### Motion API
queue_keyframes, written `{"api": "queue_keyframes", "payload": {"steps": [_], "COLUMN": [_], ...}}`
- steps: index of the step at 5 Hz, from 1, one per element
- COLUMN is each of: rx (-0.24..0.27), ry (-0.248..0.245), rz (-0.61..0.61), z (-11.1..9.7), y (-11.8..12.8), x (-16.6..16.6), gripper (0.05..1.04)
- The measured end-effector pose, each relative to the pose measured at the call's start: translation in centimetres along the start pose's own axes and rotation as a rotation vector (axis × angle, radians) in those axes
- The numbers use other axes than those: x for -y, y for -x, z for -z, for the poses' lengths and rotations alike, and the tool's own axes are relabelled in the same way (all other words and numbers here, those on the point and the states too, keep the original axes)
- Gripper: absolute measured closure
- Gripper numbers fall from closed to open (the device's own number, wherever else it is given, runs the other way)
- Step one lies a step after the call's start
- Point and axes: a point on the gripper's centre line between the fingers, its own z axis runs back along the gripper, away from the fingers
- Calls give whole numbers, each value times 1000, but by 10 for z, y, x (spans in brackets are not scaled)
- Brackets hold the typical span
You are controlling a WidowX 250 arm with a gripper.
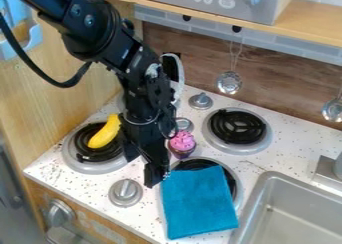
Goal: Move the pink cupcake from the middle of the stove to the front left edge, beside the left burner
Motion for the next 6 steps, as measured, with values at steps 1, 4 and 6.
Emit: {"api": "queue_keyframes", "payload": {"steps": [1,4,6], "rx": [-27,65,92], "ry": [10,71,103], "rz": [1,-133,-191], "z": [7,30,50], "y": [4,-45,-81], "x": [2,-22,-31], "gripper": [85,85,85]}}
